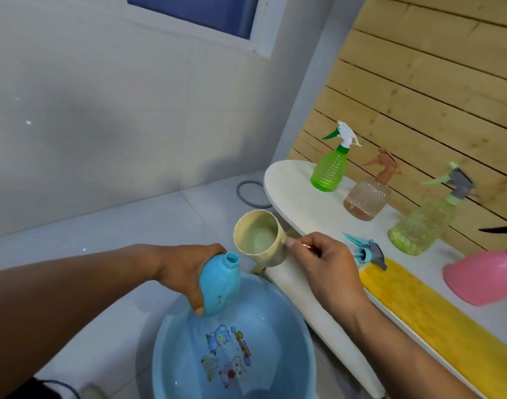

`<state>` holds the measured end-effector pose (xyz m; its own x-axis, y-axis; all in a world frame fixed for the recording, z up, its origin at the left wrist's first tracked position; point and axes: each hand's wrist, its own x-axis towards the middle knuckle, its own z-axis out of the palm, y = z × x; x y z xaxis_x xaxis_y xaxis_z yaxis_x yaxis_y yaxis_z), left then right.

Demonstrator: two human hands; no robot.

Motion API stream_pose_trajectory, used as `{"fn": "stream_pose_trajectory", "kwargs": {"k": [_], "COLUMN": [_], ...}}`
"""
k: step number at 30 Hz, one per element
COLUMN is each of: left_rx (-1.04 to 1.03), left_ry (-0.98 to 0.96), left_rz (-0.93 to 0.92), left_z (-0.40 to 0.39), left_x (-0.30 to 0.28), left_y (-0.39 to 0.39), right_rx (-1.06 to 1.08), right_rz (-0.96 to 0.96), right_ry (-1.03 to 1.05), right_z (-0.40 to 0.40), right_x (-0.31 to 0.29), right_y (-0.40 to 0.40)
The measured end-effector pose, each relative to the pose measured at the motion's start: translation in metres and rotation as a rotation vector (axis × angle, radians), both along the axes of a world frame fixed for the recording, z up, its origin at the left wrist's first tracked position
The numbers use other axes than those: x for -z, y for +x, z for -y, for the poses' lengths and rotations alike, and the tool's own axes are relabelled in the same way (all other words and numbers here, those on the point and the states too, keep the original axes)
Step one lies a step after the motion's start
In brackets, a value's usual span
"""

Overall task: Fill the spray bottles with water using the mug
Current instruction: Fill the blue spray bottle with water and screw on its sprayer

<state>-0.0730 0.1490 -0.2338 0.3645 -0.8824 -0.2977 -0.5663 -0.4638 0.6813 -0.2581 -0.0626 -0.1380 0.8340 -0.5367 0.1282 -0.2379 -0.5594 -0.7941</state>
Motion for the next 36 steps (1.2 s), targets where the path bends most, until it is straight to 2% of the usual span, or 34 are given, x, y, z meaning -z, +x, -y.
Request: {"fn": "stream_pose_trajectory", "kwargs": {"k": [16, 36], "left_rx": [-0.003, -0.011], "left_ry": [-0.050, -0.074], "left_rz": [0.001, 0.013], "left_z": [0.007, 0.012], "left_x": [-0.009, -0.013], "left_y": [-0.004, -0.007], "right_rx": [-0.056, -0.066], "right_rz": [0.086, 0.131], "right_ry": [-0.386, -0.557], "right_z": [-0.010, -0.010], "right_x": [-0.012, -0.017], "right_y": [-0.008, -0.012]}}
